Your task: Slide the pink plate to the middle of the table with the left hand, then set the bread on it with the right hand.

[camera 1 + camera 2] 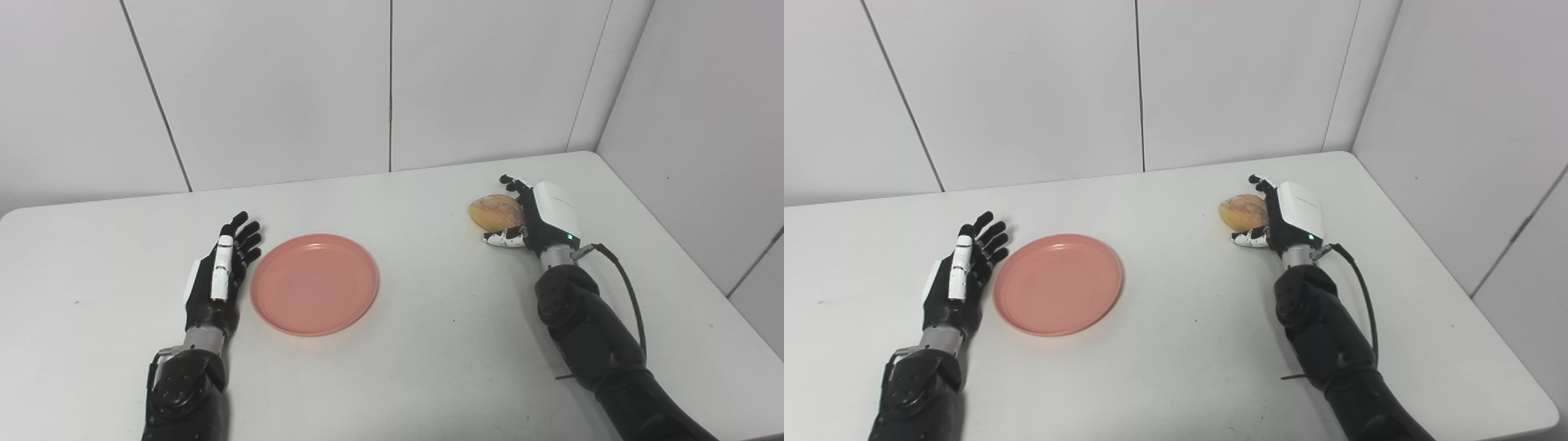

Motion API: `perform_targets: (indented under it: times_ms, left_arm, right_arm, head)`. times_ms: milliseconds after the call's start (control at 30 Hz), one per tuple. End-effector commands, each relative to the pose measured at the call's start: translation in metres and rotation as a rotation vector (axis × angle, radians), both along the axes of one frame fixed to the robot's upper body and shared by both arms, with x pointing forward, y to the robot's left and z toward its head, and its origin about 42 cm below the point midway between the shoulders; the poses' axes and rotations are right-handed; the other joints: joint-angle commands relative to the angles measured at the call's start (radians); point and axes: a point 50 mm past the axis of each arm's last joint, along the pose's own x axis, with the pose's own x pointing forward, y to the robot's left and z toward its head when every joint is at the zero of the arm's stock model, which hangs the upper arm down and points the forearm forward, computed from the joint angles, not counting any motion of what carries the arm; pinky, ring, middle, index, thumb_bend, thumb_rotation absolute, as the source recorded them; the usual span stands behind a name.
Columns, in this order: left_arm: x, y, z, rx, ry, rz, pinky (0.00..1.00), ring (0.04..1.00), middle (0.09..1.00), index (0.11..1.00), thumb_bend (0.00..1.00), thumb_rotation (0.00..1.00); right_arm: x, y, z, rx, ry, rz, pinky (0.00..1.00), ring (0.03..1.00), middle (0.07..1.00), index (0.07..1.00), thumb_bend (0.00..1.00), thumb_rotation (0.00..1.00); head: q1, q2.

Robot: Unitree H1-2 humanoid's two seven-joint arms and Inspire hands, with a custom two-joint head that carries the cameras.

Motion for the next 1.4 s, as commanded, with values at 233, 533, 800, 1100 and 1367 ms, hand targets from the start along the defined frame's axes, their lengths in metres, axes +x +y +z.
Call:
perform_targets:
  times_ms: [233, 533, 800, 1100, 1367]
  left_arm:
    - [0.002, 0.010, 0.004, 0.014, 0.001, 0.023, 0.89, 0.894, 0.881, 0.874, 0.42, 1.00]
    - [0.000, 0.006, 0.004, 0.019, 0.008, 0.024, 0.89, 0.891, 0.876, 0.866, 0.41, 1.00]
    - [-0.002, -0.003, 0.002, 0.066, 0.010, 0.032, 0.87, 0.875, 0.858, 0.849, 0.45, 1.00]
    - [-0.007, -0.021, 0.001, 0.145, 0.024, 0.078, 0.84, 0.839, 0.824, 0.817, 0.43, 1.00]
    - [-0.004, -0.033, -0.001, 0.085, 0.006, 0.078, 0.84, 0.852, 0.836, 0.822, 0.44, 1.00]
  right_arm:
    - [0.011, 0.004, 0.032, 0.050, -0.183, 0.004, 0.26, 0.363, 0.484, 0.678, 0.54, 0.00]
    - [0.009, 0.005, 0.032, 0.059, -0.209, -0.008, 0.30, 0.405, 0.485, 0.656, 0.54, 0.00]
    - [0.008, 0.010, 0.042, 0.072, -0.343, 0.045, 0.36, 0.454, 0.488, 0.631, 0.54, 0.00]
    - [-0.002, 0.037, 0.064, 0.190, -0.430, 0.203, 0.38, 0.469, 0.467, 0.529, 0.51, 0.00]
    - [-0.022, 0.073, 0.079, 0.208, -0.444, 0.328, 0.38, 0.460, 0.464, 0.532, 0.51, 0.00]
  head:
    - [0.005, 0.002]
    - [0.021, 0.001]
    - [0.097, -0.001]
    - [0.164, -0.004]
    - [0.218, -0.008]
